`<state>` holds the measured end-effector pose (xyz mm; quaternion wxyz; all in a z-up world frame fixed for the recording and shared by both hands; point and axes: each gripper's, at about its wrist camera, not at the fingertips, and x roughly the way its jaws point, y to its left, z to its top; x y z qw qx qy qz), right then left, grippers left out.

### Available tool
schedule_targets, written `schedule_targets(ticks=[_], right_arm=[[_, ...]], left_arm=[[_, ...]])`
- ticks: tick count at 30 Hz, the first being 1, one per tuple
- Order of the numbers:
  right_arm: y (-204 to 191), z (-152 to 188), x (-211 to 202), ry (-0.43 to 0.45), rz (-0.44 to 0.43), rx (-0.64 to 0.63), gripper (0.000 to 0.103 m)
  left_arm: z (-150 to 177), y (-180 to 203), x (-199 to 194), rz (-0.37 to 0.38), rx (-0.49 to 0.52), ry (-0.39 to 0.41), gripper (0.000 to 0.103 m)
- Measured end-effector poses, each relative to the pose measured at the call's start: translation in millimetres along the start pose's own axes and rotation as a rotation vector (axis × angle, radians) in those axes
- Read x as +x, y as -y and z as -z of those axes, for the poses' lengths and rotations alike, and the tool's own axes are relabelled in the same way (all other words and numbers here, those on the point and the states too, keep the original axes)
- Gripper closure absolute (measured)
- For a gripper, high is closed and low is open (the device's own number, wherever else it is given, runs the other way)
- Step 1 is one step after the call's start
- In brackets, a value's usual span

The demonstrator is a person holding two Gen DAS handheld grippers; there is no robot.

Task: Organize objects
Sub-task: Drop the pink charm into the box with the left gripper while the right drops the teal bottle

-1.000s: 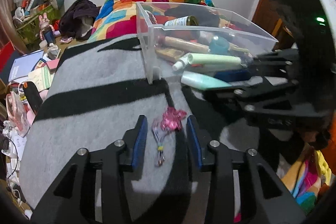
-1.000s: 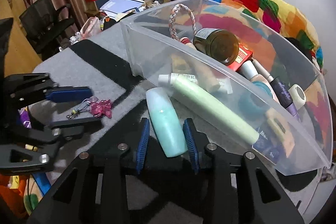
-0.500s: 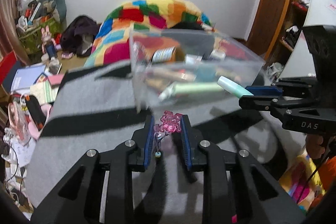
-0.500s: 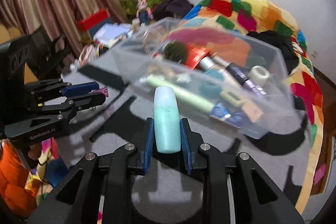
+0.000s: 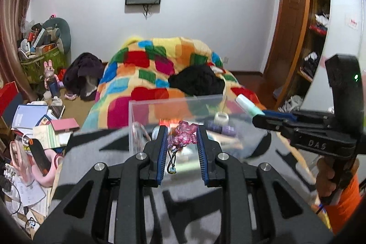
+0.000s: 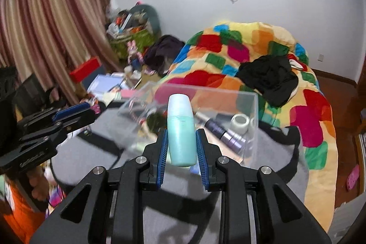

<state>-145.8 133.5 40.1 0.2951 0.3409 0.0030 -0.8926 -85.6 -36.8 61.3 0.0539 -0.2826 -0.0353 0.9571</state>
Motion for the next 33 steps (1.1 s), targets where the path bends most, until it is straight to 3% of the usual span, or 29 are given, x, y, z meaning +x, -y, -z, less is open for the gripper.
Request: schedule_targets(ticks=[7, 18, 24, 26, 29, 33], right_arm=[[10.6, -17.6, 22.6, -0.013, 0.032, 0.036, 0.081], [25.3, -2.2, 84.0, -0.176, 0.065, 0.027, 0.081], [20.8, 1.2, 78.3, -0.173, 0.050, 0.008, 0.081], [18.0, 0.0, 71.4, -0.160, 0.046, 0.003, 0.080], [13.1, -2.9, 58.4, -0.127, 0.043, 0.001, 0.076], [6.9, -2.7, 37.1, -0.069, 0.049, -0.001, 0.064]], left_arm=[[-23.3, -11.6, 21.5, 0.007, -0.051, 0.014, 0.079], [10.9, -20.4, 93.6, 0.031, -0.093, -0.200, 0.079], [11.7, -13.2, 85.9, 0.049, -0.079, -0.194, 0.077], [9.9, -9.6, 80.1, 0.048, -0.068, -0.182, 0.072], [9.2, -3.3, 68.9, 0.031, -0.047, -0.150, 0.053], [11.3, 5.3, 54.0, 0.009, -0.018, -0.111, 0.046]])
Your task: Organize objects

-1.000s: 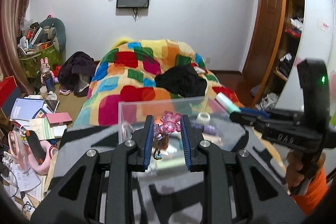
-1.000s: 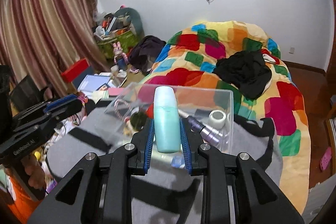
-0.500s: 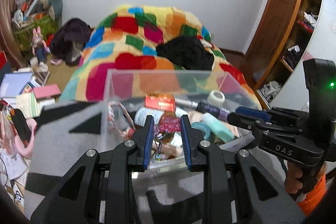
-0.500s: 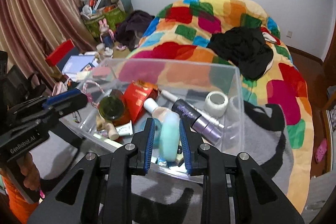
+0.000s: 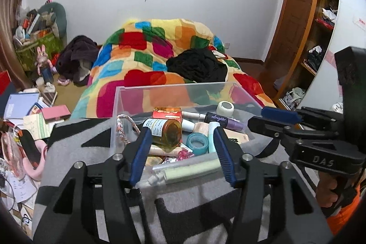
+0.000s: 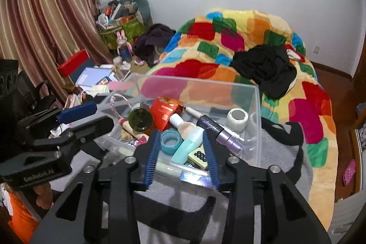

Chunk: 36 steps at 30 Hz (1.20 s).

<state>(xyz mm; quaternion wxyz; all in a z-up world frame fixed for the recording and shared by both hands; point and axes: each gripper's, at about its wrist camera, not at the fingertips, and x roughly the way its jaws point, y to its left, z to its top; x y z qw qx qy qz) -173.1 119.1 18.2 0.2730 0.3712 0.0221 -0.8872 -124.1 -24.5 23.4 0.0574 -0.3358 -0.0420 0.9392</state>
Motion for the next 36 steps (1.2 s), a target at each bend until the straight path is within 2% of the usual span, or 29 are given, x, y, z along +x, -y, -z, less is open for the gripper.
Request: schedule_targets(ticks=[3, 8, 10, 22, 36], right_arm=[[-4.7, 3.1, -14.0, 0.037, 0.016, -0.005, 0.052], [-10.1, 15.6, -33.8, 0.089, 0.043, -0.003, 0.033], [-11.3, 22.4, -39.0, 0.102, 0.055, 0.003, 0.028], [-9.7, 50.7, -47.5, 0.098, 0.075, 0.026, 0.026], [-9.7, 54.8, -42.8, 0.087, 0.070, 0.025, 0.026]], left_arm=[[4.5, 4.3, -9.7, -0.016, 0.007, 0.023, 0.036], [15.2, 10.7, -26.4, -0.061, 0.010, 0.073, 0.009], [19.7, 12.1, -30.9, -0.071, 0.005, 0.085, 0.006], [44.7, 13.3, -34.9, -0.059, -0.032, 0.059, 0.005], [47.4, 15.0, -29.2, -0.051, -0.032, 0.042, 0.005]])
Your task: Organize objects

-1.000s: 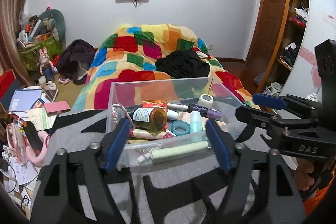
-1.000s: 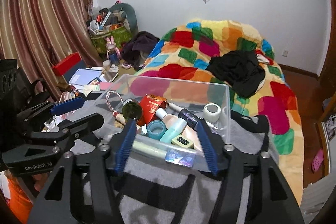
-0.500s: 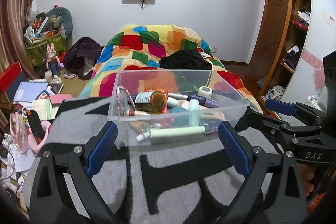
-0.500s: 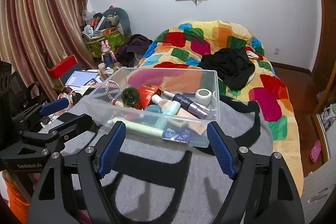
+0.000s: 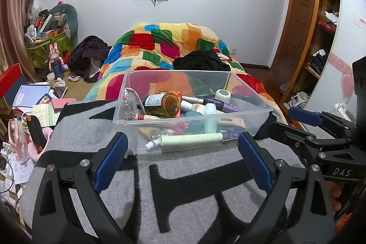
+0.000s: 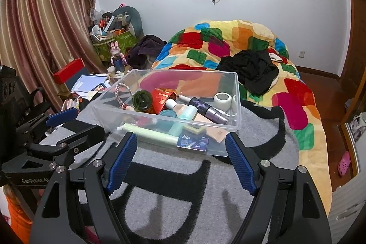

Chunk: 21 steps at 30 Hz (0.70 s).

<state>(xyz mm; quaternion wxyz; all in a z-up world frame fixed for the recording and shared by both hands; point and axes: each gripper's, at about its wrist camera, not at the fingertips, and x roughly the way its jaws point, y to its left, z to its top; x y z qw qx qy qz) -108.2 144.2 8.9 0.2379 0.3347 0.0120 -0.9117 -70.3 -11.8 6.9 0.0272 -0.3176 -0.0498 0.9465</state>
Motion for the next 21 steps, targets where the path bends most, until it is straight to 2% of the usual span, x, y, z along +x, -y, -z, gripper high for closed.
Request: schedule_targets(ticks=[21], right_arm=[[-2.7, 0.0, 1.8, 0.000, -0.004, 0.001, 0.026]], left_arm=[[0.8, 3.3, -0.4, 0.006, 0.005, 0.001, 0.005]])
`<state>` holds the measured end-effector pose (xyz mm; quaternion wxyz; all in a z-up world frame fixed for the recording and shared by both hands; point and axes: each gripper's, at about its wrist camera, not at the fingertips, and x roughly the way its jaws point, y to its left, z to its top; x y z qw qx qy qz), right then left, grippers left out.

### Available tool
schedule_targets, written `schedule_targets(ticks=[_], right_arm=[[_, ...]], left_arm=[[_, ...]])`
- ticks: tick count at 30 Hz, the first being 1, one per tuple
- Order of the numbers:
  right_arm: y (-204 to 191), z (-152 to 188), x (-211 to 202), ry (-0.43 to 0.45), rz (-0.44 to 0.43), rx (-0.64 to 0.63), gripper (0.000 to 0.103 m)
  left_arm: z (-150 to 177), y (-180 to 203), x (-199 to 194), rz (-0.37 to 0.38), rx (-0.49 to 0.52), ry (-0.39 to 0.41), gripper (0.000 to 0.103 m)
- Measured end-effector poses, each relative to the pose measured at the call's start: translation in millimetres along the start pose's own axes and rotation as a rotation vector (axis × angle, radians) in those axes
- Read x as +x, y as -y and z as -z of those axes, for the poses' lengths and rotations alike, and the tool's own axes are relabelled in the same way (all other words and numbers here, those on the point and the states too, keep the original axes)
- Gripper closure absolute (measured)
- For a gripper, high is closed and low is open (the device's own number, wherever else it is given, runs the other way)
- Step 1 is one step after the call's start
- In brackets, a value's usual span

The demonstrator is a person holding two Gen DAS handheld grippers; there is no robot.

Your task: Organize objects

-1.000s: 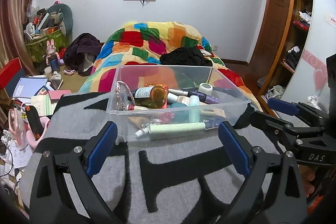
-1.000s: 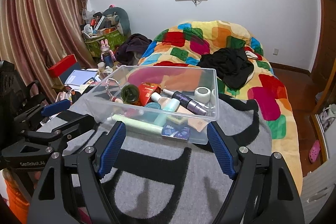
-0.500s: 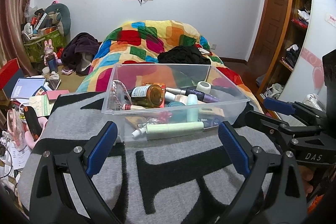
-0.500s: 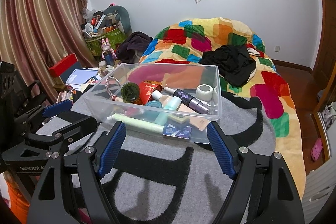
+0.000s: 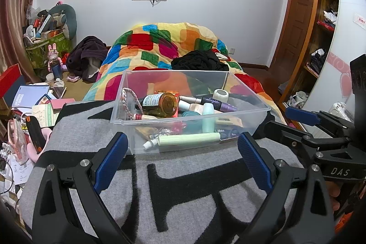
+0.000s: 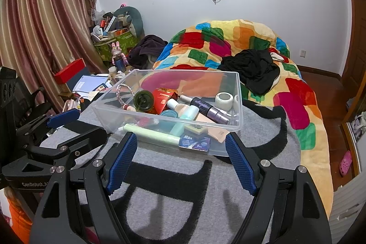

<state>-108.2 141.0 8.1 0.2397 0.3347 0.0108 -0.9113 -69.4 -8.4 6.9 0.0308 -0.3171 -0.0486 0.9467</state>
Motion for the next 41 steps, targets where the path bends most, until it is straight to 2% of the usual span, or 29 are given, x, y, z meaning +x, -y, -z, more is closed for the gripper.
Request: schedule_targets(ticks=[20, 25, 31, 41], right_arm=[[-1.7, -0.1, -0.4, 0.003, -0.001, -0.001, 0.026], [-2.2, 0.0, -1.1, 0.007, 0.000, 0.001, 0.021], [-2.8, -1.1, -2.9, 0.010, -0.001, 0.004, 0.021], [-1.7, -1.6, -3.8, 0.009, 0.000, 0.005, 0.021]], left_arm=[[-1.5, 1.5, -7.6, 0.016, -0.003, 0.005, 0.005], [-0.8, 1.4, -6.4, 0.018, -0.011, -0.004, 0.005], [0.1, 2.3, -3.8, 0.029, -0.011, -0.018, 0.005], [1.5, 8.4, -12.5, 0.027, 0.013, 0.020, 0.005]])
